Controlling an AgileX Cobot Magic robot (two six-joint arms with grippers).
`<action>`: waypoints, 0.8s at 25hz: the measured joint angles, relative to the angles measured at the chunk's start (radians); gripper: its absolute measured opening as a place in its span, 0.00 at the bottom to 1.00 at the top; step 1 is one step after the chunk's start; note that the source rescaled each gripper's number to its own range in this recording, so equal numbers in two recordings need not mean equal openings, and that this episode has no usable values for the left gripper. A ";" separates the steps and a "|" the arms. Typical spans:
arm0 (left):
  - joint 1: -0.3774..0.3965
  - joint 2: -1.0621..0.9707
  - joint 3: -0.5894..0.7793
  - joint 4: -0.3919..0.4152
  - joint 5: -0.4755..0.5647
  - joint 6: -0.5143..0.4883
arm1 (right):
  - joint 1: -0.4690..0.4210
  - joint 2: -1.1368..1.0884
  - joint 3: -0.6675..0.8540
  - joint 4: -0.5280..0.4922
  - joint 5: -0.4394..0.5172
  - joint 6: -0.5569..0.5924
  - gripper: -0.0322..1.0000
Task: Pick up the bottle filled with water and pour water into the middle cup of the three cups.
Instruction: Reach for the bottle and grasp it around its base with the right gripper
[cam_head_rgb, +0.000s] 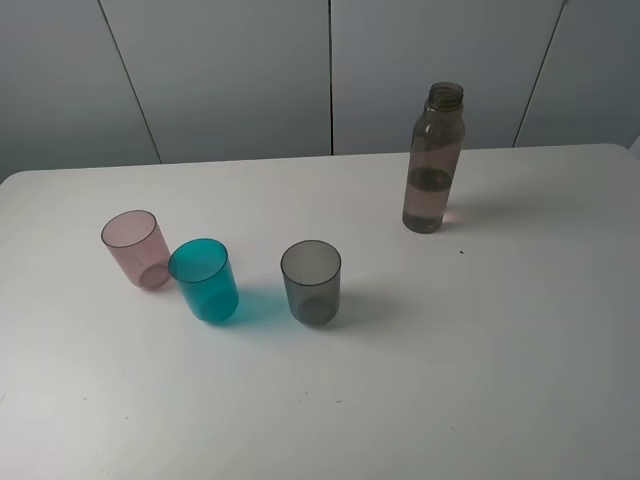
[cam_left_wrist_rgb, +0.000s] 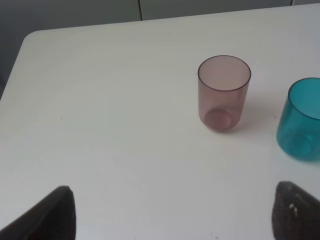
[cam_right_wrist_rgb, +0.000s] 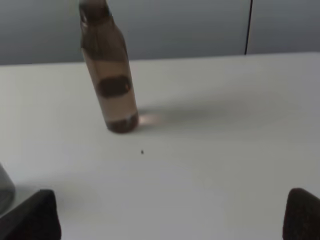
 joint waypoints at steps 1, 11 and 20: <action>0.000 0.000 0.000 0.000 0.000 0.000 | 0.000 0.040 -0.042 0.000 -0.022 0.000 0.88; 0.000 0.000 0.000 0.000 0.000 0.000 | 0.000 0.694 -0.422 0.026 -0.165 -0.006 0.88; 0.000 0.000 0.000 0.000 0.000 0.000 | 0.215 1.036 -0.382 0.045 -0.479 -0.033 0.88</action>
